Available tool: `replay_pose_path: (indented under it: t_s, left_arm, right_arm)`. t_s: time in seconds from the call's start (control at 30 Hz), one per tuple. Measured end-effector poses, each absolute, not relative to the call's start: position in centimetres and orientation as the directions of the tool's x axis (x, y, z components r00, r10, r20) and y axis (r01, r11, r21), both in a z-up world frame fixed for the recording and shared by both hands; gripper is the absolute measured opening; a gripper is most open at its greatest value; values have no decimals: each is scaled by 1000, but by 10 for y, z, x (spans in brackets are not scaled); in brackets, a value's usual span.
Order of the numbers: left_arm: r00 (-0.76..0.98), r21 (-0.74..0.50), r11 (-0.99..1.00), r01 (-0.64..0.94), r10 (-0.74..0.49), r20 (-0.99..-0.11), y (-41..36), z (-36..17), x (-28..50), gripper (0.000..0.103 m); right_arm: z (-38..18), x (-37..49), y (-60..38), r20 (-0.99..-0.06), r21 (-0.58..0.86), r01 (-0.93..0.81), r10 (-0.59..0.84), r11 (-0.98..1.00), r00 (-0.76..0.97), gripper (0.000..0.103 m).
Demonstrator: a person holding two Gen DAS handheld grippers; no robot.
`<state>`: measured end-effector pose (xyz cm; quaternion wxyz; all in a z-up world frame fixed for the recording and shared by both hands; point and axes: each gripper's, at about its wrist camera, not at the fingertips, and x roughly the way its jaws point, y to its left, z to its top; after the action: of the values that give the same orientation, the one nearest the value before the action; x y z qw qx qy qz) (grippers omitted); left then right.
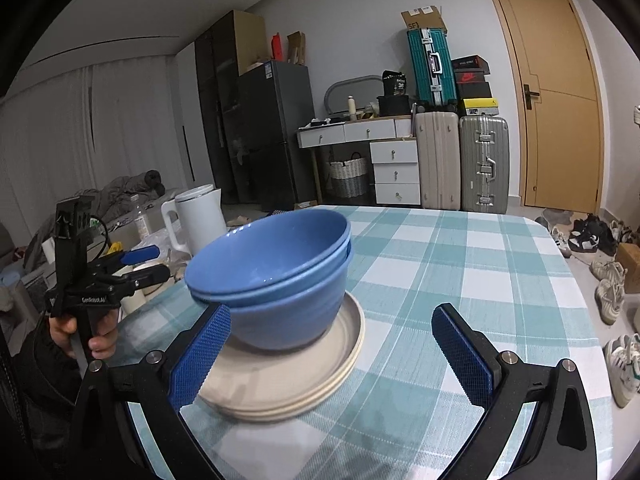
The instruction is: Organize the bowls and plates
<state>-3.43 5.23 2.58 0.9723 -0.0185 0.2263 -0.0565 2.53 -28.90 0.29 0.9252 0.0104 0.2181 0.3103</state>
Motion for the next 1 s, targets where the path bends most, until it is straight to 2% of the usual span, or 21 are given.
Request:
replay_pose_path:
  t_s: [0.23,1.0]
  left_arm:
    - [899,-97,988,122,-151,-410,57,11,-36,102]
    - [910,-73,988,137,-154,-384,58,5,-32,102]
  right_arm:
    - [-12,15,-288,-380,127,-601,598,789,706,102]
    - [-19,4,-284,-339,94,-637,627,765,702,102]
